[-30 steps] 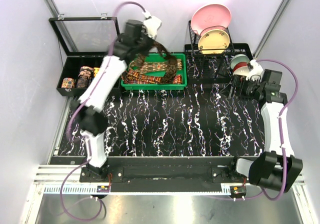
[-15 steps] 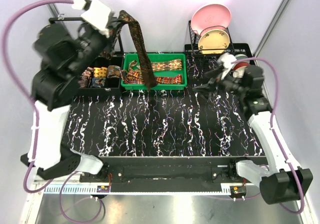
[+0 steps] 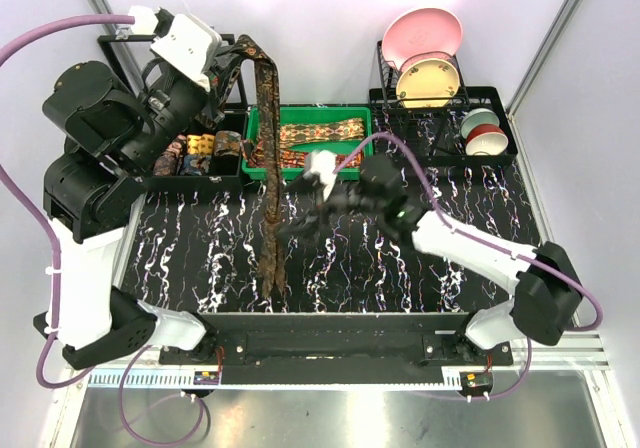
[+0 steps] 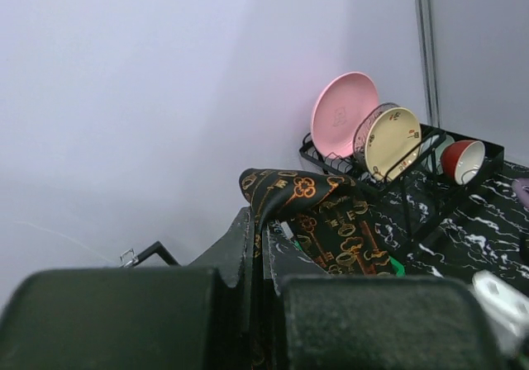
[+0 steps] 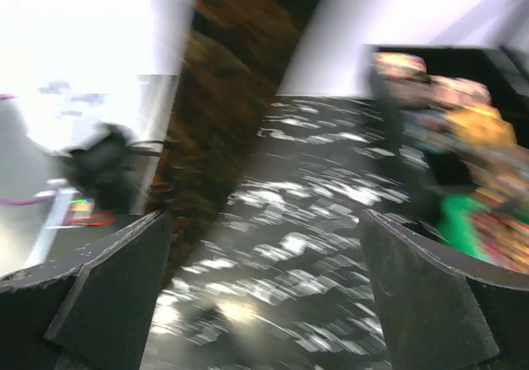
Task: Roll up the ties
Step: Place the tie at the center of the board.
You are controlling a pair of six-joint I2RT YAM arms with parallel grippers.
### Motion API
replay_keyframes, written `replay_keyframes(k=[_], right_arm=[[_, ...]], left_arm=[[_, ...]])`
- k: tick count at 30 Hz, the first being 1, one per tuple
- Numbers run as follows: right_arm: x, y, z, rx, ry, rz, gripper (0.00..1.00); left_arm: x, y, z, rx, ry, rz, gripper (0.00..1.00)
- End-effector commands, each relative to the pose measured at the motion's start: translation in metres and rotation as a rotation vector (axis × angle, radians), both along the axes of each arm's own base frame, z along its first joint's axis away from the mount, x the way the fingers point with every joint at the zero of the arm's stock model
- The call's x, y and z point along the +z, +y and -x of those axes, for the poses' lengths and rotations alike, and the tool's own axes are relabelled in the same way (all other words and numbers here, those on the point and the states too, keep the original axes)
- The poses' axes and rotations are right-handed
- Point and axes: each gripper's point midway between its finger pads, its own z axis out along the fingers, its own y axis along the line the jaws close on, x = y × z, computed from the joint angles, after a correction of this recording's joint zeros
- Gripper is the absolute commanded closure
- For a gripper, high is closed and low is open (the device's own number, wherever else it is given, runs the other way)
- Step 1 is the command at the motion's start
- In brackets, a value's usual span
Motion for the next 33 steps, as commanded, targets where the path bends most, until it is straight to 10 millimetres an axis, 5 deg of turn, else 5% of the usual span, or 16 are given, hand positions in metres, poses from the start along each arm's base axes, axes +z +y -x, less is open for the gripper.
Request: replay_keyframes(k=[1, 4, 8, 12, 16, 17, 18, 20, 21, 24, 26, 27, 31, 33], right_arm=[[0.054, 0.02, 0.059, 0.115, -0.077, -0.171, 0.0], [0.03, 0.026, 0.092, 0.179, -0.052, -0.13, 0.0], [0.0, 0.031, 0.112, 0.242, -0.012, -0.078, 0.0], [-0.011, 0.043, 0.099, 0.195, 0.011, -0.052, 0.03], [-0.045, 0.041, 0.091, 0.119, 0.144, 0.056, 0.29], [-0.052, 0.037, 0.094, 0.12, 0.173, 0.078, 0.56], [-0.056, 0.029, 0.093, 0.108, 0.214, 0.097, 0.72], [-0.068, 0.012, 0.09, 0.077, 0.316, 0.168, 1.0], [-0.055, 0.001, 0.085, 0.061, 0.333, 0.161, 1.0], [-0.063, -0.064, 0.078, 0.014, 0.394, 0.374, 1.0], [-0.061, -0.101, 0.063, -0.039, 0.229, 0.485, 1.0], [-0.067, -0.129, 0.075, -0.026, 0.255, 0.603, 1.0], [-0.093, -0.215, 0.067, -0.097, 0.172, 0.914, 1.0], [-0.108, -0.253, 0.072, -0.12, 0.186, 1.036, 1.0]], left_arm=[[0.013, 0.018, 0.001, 0.08, -0.041, 0.027, 1.0], [0.012, 0.022, 0.004, 0.087, -0.055, 0.026, 1.0], [0.011, 0.024, 0.004, 0.1, -0.08, 0.018, 1.0], [0.02, 0.03, 0.005, 0.12, -0.11, 0.039, 1.0], [0.03, 0.046, 0.002, 0.205, -0.131, 0.071, 1.0], [0.031, 0.049, 0.002, 0.219, -0.133, 0.074, 1.0], [0.029, 0.053, -0.001, 0.243, -0.13, 0.068, 1.0], [0.016, 0.062, -0.01, 0.31, -0.095, 0.046, 1.0], [0.009, 0.067, -0.015, 0.343, -0.077, 0.031, 1.0], [-0.043, 0.078, -0.026, 0.415, 0.029, -0.098, 1.0], [-0.106, 0.084, -0.032, 0.443, 0.147, -0.235, 1.0], [-0.129, 0.085, -0.031, 0.437, 0.189, -0.294, 1.0], [-0.27, 0.075, -0.002, 0.243, 0.444, -0.539, 1.0], [-0.315, 0.074, 0.013, 0.172, 0.54, -0.623, 1.0]])
